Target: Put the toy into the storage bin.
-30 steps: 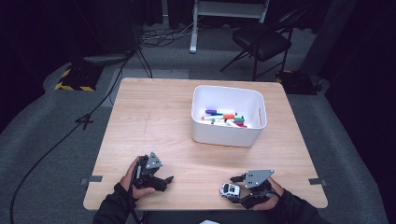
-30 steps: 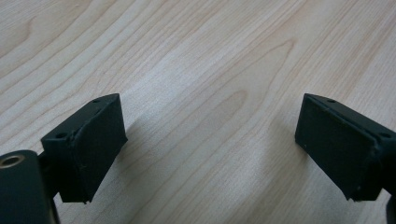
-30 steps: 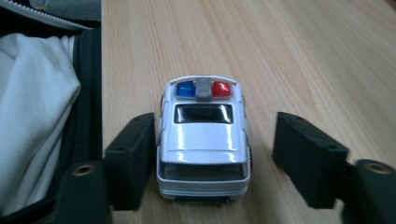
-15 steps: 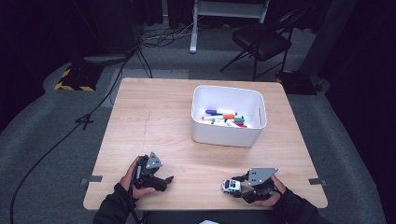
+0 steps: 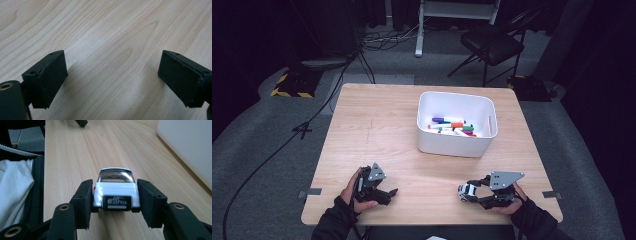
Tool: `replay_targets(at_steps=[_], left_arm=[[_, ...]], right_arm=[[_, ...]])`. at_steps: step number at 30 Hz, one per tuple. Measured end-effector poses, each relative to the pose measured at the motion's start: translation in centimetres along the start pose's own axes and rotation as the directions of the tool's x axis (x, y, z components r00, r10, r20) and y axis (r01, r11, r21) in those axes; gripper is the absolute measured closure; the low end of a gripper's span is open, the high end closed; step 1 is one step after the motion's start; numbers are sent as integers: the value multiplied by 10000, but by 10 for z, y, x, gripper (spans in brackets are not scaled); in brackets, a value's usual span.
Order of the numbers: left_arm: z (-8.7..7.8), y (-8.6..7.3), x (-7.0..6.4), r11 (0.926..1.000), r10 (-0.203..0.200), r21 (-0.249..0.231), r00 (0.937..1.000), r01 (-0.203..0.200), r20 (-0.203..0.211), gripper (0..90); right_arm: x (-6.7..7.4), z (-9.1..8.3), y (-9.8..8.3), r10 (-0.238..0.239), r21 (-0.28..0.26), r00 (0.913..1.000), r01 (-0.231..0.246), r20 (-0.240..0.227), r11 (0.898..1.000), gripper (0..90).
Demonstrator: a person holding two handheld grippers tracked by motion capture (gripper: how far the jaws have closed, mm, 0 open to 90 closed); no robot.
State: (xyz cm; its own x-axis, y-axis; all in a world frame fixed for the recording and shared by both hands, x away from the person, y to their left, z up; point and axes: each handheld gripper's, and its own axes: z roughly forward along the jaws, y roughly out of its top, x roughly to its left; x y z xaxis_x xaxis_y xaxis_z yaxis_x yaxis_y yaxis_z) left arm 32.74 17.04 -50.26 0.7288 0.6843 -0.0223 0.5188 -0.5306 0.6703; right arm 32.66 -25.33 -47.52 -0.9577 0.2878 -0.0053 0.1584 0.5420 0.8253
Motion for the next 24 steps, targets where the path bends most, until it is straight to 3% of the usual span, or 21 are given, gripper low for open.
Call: replay_targets(at_steps=[4,10,14,24], left_arm=[[0,0,0,10000,-18,0,10000,18,16,88],[0,0,0,10000,-11,8,10000,11,-3,88],[0,0,0,10000,-4,9,10000,4,-6,88],[0,0,0,10000,-9,8,10000,9,-5,88]], right_arm=[[-1,-6,2,-67,-82,9999,67,103,9999,488],[-12,-23,5,412,-566,9970,-376,653,9977,488],[-15,-31,8,477,-807,9954,-410,827,9959,488],[-23,-57,34,441,-1317,9929,-293,1109,9909,487]])
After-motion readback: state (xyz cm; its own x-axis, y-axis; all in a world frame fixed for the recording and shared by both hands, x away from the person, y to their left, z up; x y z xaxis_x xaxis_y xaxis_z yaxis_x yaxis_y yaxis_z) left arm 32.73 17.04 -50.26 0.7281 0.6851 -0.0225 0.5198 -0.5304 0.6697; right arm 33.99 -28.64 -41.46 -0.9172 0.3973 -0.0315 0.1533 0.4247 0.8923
